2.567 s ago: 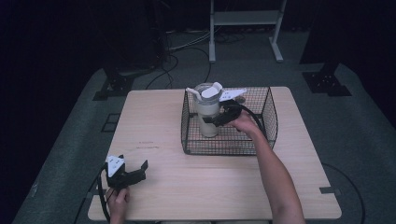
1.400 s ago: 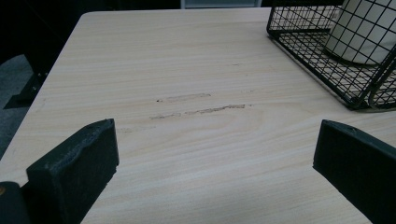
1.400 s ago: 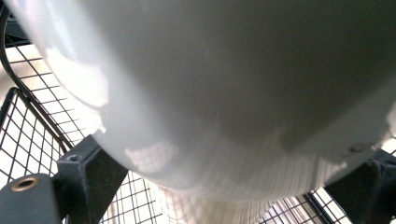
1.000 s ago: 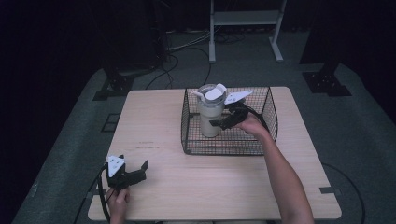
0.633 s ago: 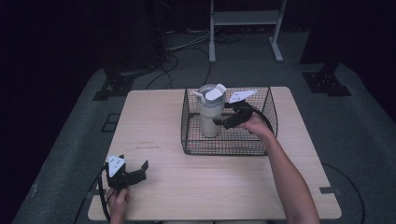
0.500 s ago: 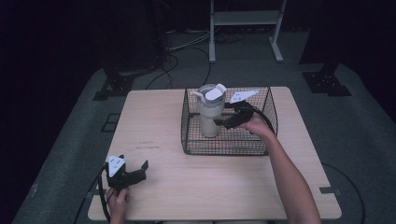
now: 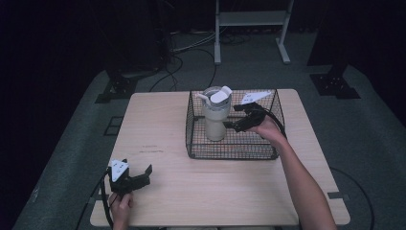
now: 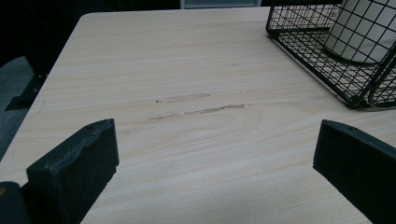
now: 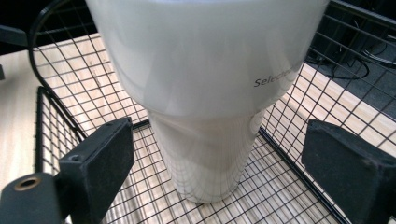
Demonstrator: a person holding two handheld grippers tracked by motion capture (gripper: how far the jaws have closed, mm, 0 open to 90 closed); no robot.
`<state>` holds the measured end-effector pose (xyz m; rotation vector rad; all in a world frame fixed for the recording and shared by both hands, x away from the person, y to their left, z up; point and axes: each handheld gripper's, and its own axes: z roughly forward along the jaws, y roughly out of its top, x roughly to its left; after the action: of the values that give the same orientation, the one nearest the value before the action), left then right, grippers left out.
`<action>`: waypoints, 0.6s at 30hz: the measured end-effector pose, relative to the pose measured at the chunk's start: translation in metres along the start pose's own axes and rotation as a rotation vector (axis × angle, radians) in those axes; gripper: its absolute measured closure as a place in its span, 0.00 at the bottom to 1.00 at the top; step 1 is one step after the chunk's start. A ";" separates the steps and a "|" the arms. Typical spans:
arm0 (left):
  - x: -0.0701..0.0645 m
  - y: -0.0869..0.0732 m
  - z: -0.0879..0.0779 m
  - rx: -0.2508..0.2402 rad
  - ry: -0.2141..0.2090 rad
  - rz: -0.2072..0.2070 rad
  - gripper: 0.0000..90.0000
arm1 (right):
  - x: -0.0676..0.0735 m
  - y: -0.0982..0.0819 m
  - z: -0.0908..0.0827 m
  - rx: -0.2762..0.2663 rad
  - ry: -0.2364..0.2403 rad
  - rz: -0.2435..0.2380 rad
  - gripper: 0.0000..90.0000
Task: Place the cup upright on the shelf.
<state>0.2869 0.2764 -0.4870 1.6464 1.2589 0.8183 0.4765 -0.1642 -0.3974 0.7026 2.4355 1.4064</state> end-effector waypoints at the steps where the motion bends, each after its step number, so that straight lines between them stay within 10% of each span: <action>1: 0.000 0.000 0.000 -0.002 0.000 0.000 0.00 | 0.001 0.001 -0.003 -0.001 -0.001 0.001 0.10; 18: -0.001 0.000 0.000 0.003 0.004 0.004 0.00 | 0.011 0.008 -0.032 -0.006 -0.027 0.022 0.10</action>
<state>0.2869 0.2755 -0.4872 1.6510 1.2596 0.8230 0.4557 -0.1792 -0.3743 0.7441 2.4089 1.4025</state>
